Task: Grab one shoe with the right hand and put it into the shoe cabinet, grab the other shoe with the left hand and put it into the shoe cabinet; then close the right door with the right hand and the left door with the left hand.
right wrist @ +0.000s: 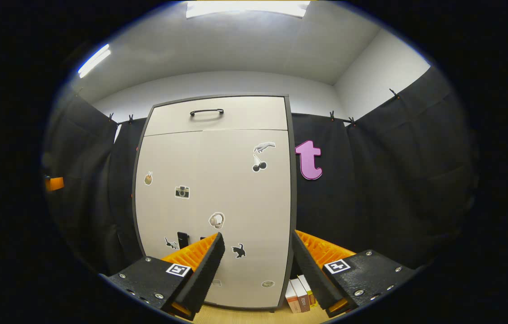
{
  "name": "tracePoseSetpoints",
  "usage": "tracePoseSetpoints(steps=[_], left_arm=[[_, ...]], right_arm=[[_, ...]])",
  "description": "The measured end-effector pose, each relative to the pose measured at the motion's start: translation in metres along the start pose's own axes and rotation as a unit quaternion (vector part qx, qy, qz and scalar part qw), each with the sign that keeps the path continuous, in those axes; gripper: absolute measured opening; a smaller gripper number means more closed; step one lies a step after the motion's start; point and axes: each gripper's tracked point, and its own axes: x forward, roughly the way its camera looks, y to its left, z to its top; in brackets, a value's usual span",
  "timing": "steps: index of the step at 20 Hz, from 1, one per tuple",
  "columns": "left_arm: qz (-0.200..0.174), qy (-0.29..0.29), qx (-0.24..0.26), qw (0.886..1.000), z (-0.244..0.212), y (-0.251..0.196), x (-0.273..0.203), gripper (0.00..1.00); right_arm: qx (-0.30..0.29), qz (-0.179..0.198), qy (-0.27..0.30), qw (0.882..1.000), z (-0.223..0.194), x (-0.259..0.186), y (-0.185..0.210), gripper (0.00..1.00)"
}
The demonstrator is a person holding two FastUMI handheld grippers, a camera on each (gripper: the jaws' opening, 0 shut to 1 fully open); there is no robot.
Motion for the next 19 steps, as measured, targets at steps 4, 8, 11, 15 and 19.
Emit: tracePoseSetpoints(steps=[4, 8, 11, 15, 19], left_arm=[[-0.012, 0.002, -0.001, 1.000, 0.010, 0.017, 0.000, 0.96], [-0.027, -0.001, -0.019, 0.999, 0.014, 0.023, 0.000, 0.94], [-0.032, -0.002, -0.022, 0.999, 0.013, 0.024, 0.004, 0.94], [-0.048, 0.004, -0.030, 0.998, 0.010, 0.016, 0.007, 0.96], [-0.053, 0.003, -0.034, 0.998, 0.009, 0.013, 0.010, 0.96]], right_arm=[[-0.011, -0.006, 0.012, 1.000, -0.006, -0.012, 0.008, 0.92], [-0.018, -0.018, 0.009, 1.000, 0.001, -0.023, 0.007, 0.92], [-0.019, -0.027, 0.002, 0.999, 0.009, -0.029, 0.005, 0.92], [-0.018, -0.033, -0.001, 0.999, 0.013, -0.035, 0.004, 0.92], [-0.029, -0.043, -0.006, 0.999, 0.017, -0.041, -0.001, 0.92]])
